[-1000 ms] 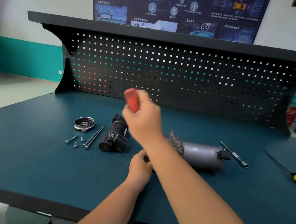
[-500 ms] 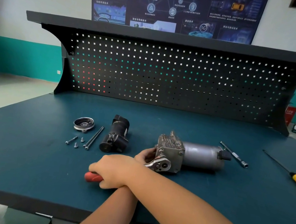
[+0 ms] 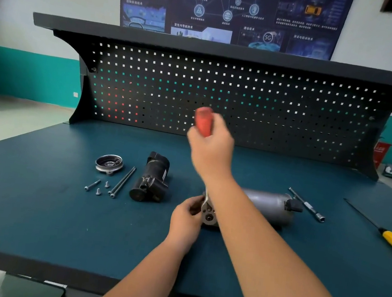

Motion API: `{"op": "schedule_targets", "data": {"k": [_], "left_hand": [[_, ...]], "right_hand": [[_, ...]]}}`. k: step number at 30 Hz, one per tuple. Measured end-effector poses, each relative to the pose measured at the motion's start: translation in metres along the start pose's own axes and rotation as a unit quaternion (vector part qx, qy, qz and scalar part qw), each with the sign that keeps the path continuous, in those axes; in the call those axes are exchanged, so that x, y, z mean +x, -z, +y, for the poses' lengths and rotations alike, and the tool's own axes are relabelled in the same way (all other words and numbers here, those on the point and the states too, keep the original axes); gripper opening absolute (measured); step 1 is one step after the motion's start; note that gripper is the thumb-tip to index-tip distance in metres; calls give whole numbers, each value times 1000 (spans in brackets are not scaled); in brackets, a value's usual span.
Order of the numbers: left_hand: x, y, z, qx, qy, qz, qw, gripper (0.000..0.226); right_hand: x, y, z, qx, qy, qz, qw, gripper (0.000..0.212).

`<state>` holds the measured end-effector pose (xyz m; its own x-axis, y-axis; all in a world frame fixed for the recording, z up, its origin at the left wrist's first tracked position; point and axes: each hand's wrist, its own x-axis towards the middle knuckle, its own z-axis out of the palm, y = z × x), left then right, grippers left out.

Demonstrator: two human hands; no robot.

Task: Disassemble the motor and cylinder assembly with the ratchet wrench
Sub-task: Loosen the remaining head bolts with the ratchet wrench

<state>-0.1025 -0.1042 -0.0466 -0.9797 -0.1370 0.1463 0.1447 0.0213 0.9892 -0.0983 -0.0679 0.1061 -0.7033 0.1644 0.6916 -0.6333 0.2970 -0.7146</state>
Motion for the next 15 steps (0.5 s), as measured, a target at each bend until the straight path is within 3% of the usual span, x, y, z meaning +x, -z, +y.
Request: {"op": "schedule_targets", "data": {"k": [2, 4, 8, 11, 15], "left_hand": [[0, 0, -2, -19, -10, -4, 1000, 30], [0, -1, -2, -27, -13, -6, 1000, 31], [-2, -2, 0, -60, -3, -7, 998, 32], [-1, -3, 2, -57, 1, -4, 998, 33], [-2, -3, 3, -50, 0, 3, 999, 32]], "right_hand": [[9, 20, 8, 48, -52, 134, 988, 26], [13, 42, 22, 107, -119, 250, 955, 24], [0, 81, 61, 290, -227, 425, 827, 21], [-23, 93, 82, 352, -258, 472, 766, 18], [-24, 92, 79, 349, -255, 462, 774, 18]]}}
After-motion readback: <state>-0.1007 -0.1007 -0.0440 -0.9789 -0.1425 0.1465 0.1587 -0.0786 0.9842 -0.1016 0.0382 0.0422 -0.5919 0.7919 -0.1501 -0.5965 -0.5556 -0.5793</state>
